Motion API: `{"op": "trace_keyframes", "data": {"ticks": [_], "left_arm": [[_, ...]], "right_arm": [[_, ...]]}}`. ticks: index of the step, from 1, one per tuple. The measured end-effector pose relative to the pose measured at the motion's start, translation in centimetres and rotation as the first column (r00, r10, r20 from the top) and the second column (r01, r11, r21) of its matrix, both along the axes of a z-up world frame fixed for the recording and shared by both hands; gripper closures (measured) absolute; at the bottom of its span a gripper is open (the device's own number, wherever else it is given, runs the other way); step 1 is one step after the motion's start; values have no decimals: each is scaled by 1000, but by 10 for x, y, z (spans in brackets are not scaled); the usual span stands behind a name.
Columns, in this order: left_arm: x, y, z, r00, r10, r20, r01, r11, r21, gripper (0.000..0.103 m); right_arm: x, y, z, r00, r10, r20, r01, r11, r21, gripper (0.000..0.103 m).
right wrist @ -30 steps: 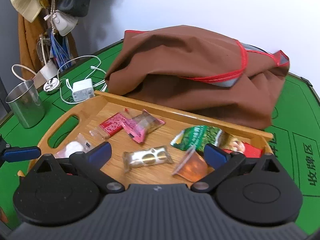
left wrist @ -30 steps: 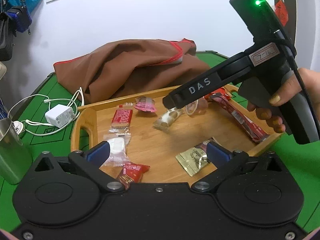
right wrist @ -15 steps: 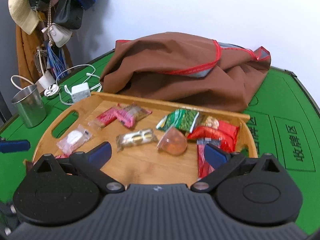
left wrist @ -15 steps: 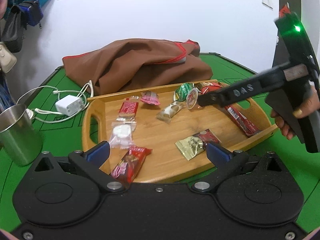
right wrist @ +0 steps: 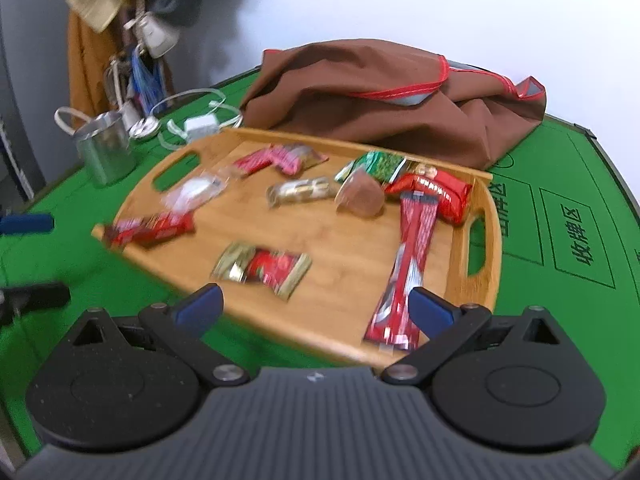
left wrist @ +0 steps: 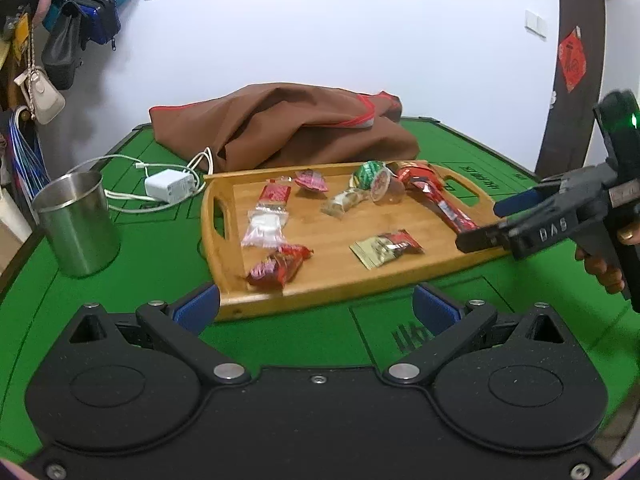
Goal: Organize snacks
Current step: 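Lift both open tools away from the tray toward the remaining packets, then grasp the brown peanut packet with the left tool while the right tool grasps the red Biscoff biscuit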
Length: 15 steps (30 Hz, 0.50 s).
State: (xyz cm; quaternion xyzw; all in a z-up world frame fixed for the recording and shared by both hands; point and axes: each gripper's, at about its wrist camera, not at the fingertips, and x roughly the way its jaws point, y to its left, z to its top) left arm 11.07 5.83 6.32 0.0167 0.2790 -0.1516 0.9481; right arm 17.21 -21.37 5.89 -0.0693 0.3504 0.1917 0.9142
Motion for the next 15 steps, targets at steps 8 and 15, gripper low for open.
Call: {"op": "trace_keyframes", "data": {"ticks": [8, 15], "left_arm": [[-45, 8, -14, 1000, -12, -20, 11, 999, -44, 0], [-76, 3, -31, 985, -166, -47, 161, 982, -97, 0]], "right_arm": [[-60, 6, -21, 995, 105, -5, -105, 994, -44, 0], [-99, 6, -42, 990, 137, -19, -135, 989, 59, 5]]}}
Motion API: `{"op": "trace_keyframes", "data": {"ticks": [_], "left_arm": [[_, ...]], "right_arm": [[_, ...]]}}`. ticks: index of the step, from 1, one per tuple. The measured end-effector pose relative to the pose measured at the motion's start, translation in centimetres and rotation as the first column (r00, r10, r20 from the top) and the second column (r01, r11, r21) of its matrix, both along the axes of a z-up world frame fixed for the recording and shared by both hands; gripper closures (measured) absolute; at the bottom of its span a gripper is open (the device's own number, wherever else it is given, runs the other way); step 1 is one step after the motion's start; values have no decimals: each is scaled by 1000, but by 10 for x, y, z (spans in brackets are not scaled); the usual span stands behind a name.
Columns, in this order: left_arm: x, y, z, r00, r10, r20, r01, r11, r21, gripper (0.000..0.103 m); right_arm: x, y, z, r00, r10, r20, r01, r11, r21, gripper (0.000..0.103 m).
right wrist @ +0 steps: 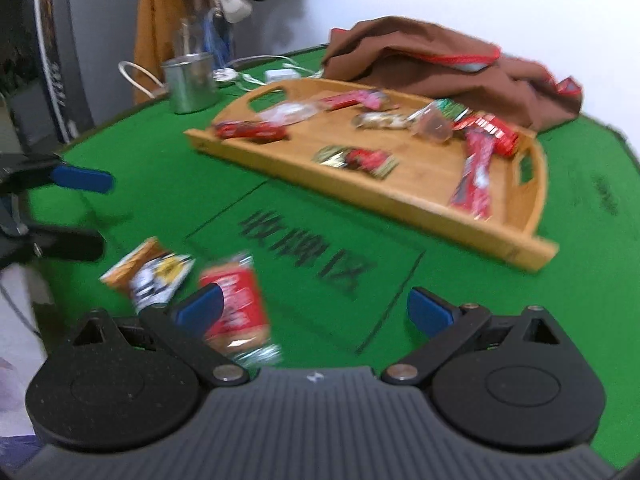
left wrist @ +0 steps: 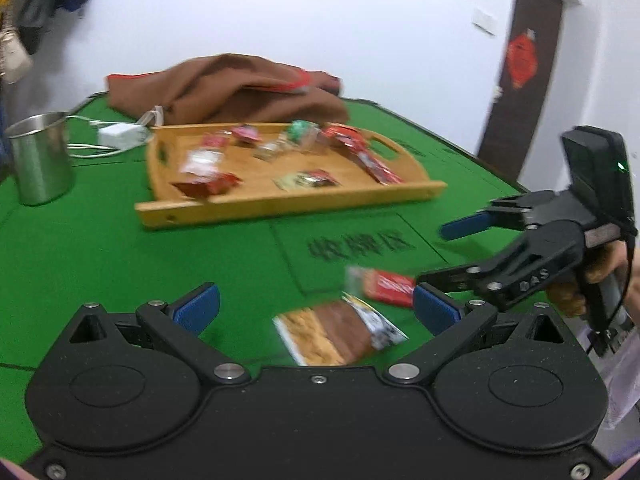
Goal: Organize snacks
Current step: 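Grasp the brown peanut packet with the left tool while the right tool grasps the red Biscoff biscuit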
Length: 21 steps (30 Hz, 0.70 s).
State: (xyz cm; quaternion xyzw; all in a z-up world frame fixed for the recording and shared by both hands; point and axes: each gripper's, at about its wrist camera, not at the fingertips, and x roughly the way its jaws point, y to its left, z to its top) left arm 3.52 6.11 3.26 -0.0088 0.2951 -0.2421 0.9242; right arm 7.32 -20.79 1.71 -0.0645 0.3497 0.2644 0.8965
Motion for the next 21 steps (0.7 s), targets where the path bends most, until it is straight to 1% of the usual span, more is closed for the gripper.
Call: {"op": "trace_keyframes", "data": {"ticks": [2, 3, 5, 6, 7, 9, 10, 11, 13, 14, 15, 16, 18, 21], "left_arm": [[-7, -6, -7, 1000, -9, 8, 8, 1000, 13, 0], [-11, -9, -10, 1000, -10, 14, 9, 1000, 19, 0], [-13, -13, -16, 1000, -14, 15, 14, 1000, 23, 1], [-13, -15, -18, 1000, -17, 11, 16, 1000, 25, 1], [-13, -16, -20, 1000, -19, 6, 19, 999, 27, 1], [-14, -20, -24, 1000, -29, 0, 29, 999, 40, 4], [-13, -22, -26, 1000, -31, 0, 31, 998, 54, 4], [-13, -24, -27, 999, -32, 2, 32, 997, 70, 5], [-13, -28, -29, 999, -34, 12, 33, 994, 106, 6], [-13, -29, -29, 999, -33, 15, 31, 993, 118, 6], [-12, -29, -30, 999, -31, 16, 28, 991, 127, 6], [-11, -29, -30, 1000, -28, 14, 25, 991, 131, 6], [-10, -27, -30, 1000, -24, 10, 22, 992, 125, 6], [-8, -23, -28, 1000, -18, 15, 16, 994, 107, 6]], "right_arm": [[-9, 2, -5, 1000, -5, 2, 5, 999, 32, 10], [-15, 4, -6, 1000, -9, 28, 8, 999, 32, 11], [-24, 8, -4, 997, -10, 80, 8, 1000, 18, 19], [-27, 9, -3, 995, -8, 99, 6, 1000, 19, 19], [-30, 11, -2, 995, 8, 102, -10, 1000, 22, 19], [-33, 14, -4, 995, 51, 81, -54, 998, 31, 22], [-33, 17, -4, 996, 62, 70, -64, 998, 22, 25], [-34, 20, -6, 995, 74, 66, -74, 997, 2, 32], [-40, 26, -7, 989, 103, 104, -97, 993, -61, 40], [-40, 26, -6, 988, 118, 100, -112, 992, -64, 51], [-41, 26, -5, 988, 125, 87, -121, 991, -52, 58], [-41, 26, -4, 988, 125, 87, -120, 991, -64, 67], [-42, 27, -4, 985, 144, 92, -137, 987, -84, 68], [-40, 26, -1, 990, 128, 67, -122, 989, -83, 68]]}}
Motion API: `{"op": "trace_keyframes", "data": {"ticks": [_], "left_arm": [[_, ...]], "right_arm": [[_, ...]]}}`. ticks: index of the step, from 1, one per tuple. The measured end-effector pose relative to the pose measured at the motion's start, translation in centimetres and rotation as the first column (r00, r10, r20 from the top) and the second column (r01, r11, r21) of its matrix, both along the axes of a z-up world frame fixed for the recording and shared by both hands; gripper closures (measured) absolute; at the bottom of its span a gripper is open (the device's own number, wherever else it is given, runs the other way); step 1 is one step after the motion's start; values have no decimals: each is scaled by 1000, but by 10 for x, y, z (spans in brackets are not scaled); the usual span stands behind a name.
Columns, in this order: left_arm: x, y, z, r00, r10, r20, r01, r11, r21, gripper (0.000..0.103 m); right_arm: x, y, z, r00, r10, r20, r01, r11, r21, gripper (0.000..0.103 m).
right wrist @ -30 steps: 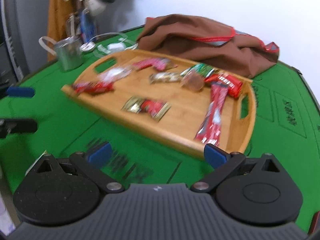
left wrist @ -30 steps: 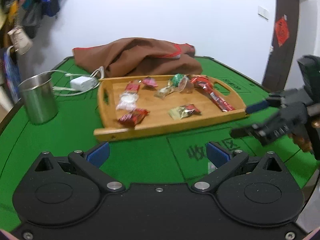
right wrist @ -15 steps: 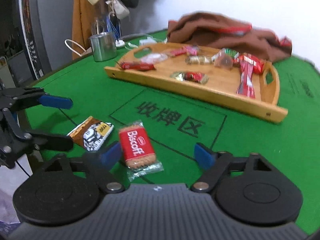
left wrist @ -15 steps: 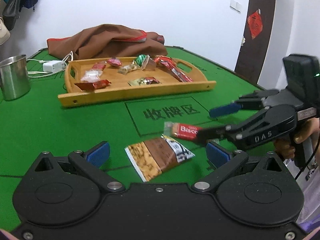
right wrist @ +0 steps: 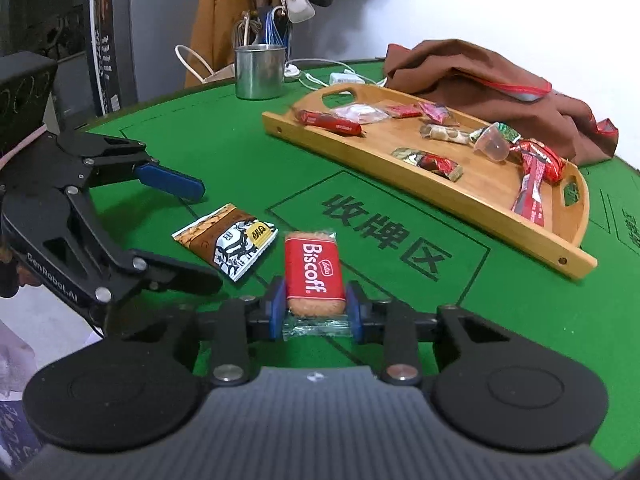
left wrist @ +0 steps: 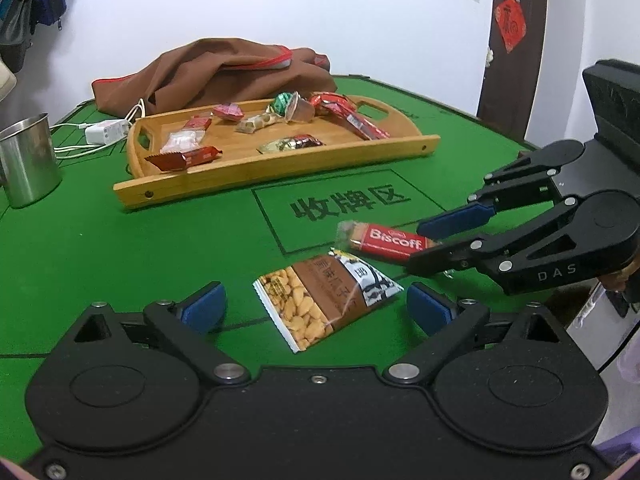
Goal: Organize snacks
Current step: 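Grasp the brown peanut packet with the left tool while the right tool grasps the red Biscoff biscuit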
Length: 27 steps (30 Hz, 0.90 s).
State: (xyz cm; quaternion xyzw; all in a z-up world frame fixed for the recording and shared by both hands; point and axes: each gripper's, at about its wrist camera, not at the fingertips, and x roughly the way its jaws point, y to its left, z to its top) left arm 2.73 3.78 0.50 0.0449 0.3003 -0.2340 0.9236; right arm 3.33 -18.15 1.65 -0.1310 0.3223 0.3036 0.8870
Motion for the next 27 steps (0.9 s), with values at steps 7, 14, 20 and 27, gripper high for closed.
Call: {"op": "trace_keyframes", "data": {"ticks": [7, 14, 20, 27], "left_arm": [[5, 1, -1, 1000, -5, -18, 5, 999, -33, 6], [5, -20, -6, 998, 56, 21, -57, 998, 41, 30], [13, -32, 4, 995, 99, 16, -99, 995, 14, 59], [26, -35, 22, 988, 148, -43, -150, 988, -27, 71]], "right_arm": [[-2, -13, 5, 996, -89, 29, 86, 993, 83, 67], [-7, -33, 7, 989, -138, 47, 127, 973, 194, 67], [10, -33, 0, 992, -123, -9, 122, 975, 185, 67], [28, -35, -4, 978, -203, -49, 208, 961, 183, 67]]}}
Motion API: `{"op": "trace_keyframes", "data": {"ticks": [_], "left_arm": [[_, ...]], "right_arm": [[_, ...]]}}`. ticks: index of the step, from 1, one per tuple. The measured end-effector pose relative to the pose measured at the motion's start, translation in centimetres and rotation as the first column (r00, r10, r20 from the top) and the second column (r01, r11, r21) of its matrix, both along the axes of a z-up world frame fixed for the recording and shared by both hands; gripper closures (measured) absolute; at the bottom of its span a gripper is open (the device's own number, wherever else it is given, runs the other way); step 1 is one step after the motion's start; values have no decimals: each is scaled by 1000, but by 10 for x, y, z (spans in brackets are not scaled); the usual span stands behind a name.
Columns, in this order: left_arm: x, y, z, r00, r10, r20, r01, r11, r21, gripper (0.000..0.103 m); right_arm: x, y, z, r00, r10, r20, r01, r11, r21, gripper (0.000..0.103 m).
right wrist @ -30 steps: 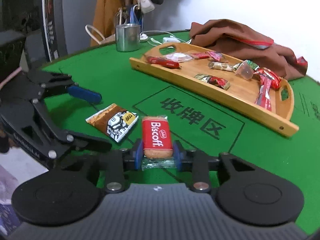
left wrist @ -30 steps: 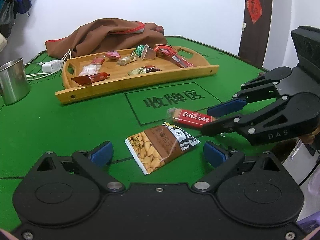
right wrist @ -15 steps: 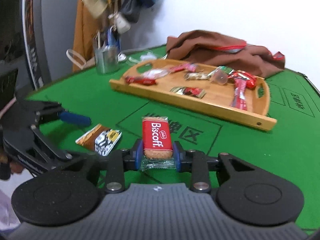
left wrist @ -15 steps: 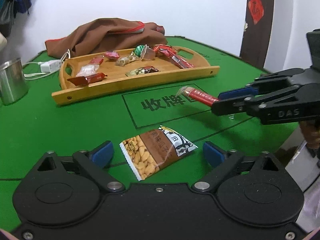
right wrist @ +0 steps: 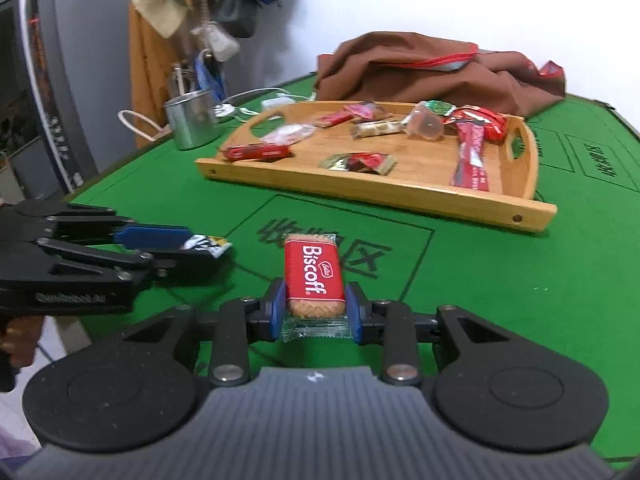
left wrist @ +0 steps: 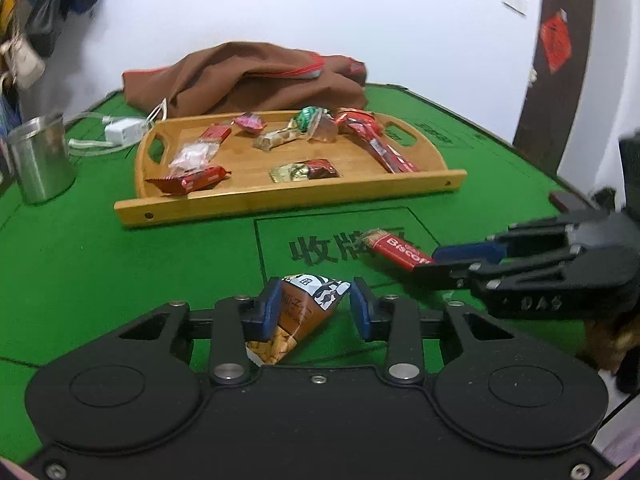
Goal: Organize snacks
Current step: 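Grasp the brown peanut packet with the left tool while the right tool grasps the red Biscoff biscuit, then carry the peanut packet and Biscoff biscuit over the bamboo tray with both tools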
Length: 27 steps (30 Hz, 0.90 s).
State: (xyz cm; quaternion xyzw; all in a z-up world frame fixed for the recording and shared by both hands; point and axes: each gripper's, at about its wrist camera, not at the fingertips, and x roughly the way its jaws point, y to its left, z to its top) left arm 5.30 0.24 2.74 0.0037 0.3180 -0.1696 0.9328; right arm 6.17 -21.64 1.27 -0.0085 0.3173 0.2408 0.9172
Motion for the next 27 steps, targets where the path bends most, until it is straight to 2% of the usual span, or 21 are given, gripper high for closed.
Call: {"op": "trace_keyframes", "data": {"ticks": [5, 9, 13, 15, 16, 19, 21, 22, 27], "left_arm": [[3, 8, 21, 999, 49, 10, -49, 998, -33, 81], [11, 16, 38, 997, 80, -11, -81, 993, -83, 82], [23, 24, 39, 988, 156, -3, -156, 987, -28, 82], [32, 31, 30, 978, 205, -41, -205, 979, 5, 82], [35, 35, 26, 974, 219, -58, -220, 976, -4, 82], [38, 39, 20, 964, 249, -92, -253, 967, -30, 76], [40, 34, 18, 963, 252, -97, -254, 967, -4, 67], [42, 32, 16, 961, 254, -108, -254, 967, 12, 65], [38, 34, 7, 939, 309, -154, -305, 951, 45, 33]], "right_arm": [[8, 0, 6, 997, -1, -76, 7, 997, 77, 67], [11, 6, 20, 998, 2, -65, 0, 999, 43, 67], [15, 7, 30, 998, 11, -67, -8, 999, 52, 67], [18, 8, 30, 996, 17, -87, -12, 998, 59, 67], [21, 8, 30, 995, 18, -100, -12, 998, 61, 67], [28, 10, 28, 989, 22, -148, -11, 997, 73, 67], [31, 11, 27, 986, 28, -166, -14, 997, 82, 67], [33, 12, 27, 984, 29, -173, -15, 997, 81, 67], [36, 16, 30, 981, 24, -195, -11, 998, 67, 67]]}}
